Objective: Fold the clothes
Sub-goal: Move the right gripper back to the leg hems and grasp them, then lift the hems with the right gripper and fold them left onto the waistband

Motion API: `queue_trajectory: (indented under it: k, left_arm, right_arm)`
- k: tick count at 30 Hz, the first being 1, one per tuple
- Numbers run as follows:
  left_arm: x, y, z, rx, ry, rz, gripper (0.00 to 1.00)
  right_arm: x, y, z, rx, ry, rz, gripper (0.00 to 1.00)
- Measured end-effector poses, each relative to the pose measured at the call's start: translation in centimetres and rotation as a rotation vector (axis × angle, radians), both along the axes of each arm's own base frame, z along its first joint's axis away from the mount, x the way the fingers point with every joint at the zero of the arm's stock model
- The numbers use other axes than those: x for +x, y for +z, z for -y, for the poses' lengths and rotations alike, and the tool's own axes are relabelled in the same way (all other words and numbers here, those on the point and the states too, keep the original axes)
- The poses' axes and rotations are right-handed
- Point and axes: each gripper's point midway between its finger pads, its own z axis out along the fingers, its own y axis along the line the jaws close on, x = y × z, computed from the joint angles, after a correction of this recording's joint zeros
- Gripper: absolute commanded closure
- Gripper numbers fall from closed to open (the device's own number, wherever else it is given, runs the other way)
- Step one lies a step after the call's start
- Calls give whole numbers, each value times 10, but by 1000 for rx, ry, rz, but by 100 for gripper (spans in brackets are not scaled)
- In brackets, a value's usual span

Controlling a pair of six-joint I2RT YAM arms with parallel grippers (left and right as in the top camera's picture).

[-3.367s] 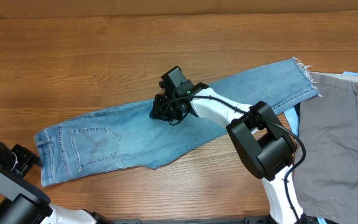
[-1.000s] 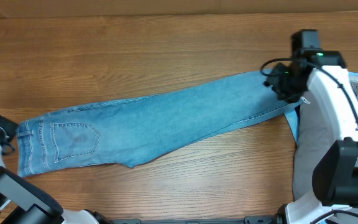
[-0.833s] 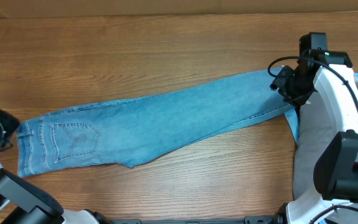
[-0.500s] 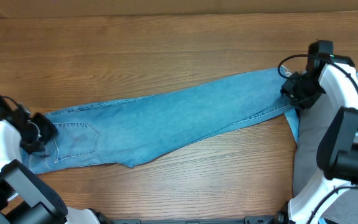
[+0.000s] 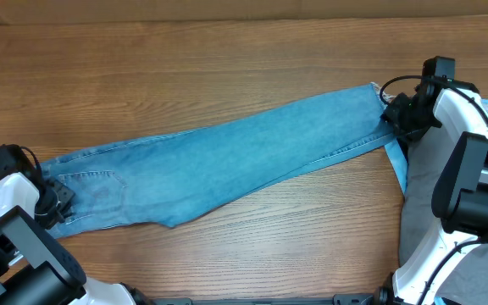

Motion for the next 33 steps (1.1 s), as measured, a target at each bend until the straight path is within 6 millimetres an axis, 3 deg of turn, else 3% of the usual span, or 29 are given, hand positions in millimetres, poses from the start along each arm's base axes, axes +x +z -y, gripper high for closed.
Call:
queue_trajectory:
  k: [8,16,17,22,29,33]
  left_arm:
    - [-10,1,-17,32,54,0,80]
    - [-9,1,-18,33,54,2,78]
    - [-9,1,-18,33,54,2,78]
    - [-9,1,-18,33,54,2,77]
    - [-9,1,-18,33,53,2,76]
    - [-9,1,-18,33,53,2,76]
  right_arm:
    - [21,7,-13,63,84,108,60]
    - [20,8,-29,99,130,109,64]
    - [20,8,-31,101,136,108,66]
    - [18,1,-42,105,165,92,95]
    - [9,-4,-40,118,154,52,96]
    - [-4,8,-32,151,168,41,96]
